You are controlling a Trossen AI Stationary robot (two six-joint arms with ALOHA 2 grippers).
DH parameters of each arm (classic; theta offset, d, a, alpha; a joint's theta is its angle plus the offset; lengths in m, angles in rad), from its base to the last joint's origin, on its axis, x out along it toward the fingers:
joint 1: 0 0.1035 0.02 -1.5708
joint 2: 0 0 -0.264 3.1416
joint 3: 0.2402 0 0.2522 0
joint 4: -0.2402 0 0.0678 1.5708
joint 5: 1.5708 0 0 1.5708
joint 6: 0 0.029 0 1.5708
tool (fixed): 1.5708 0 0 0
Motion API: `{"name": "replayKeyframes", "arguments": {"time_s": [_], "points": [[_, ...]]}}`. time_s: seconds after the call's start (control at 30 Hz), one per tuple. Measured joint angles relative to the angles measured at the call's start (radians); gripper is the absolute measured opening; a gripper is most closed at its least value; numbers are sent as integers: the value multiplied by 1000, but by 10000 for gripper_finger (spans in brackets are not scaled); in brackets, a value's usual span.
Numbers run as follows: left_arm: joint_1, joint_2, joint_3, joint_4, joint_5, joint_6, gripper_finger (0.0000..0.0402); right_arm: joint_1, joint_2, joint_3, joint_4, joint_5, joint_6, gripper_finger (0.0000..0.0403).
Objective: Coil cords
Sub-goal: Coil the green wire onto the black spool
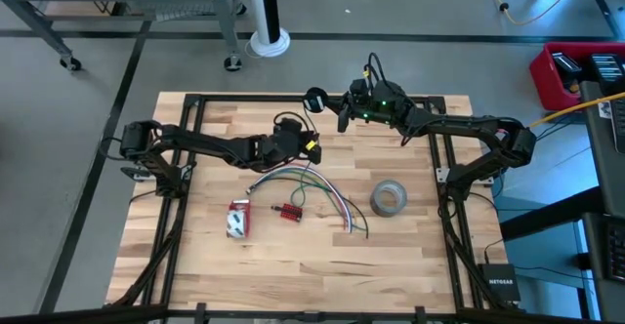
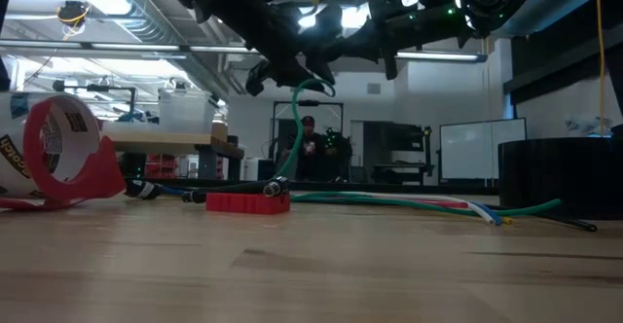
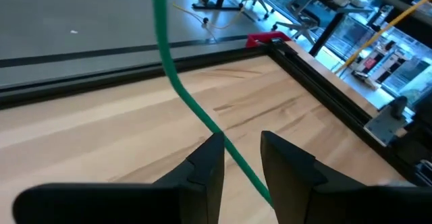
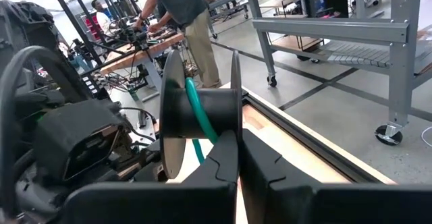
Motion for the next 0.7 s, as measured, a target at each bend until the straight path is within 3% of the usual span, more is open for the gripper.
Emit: {"name": "replayKeyframes", "arguments": {"time_s": [0.7], "points": [[-12,0,0,-53,-25,-30,90,0,0,0,1,0,0,1]]}}
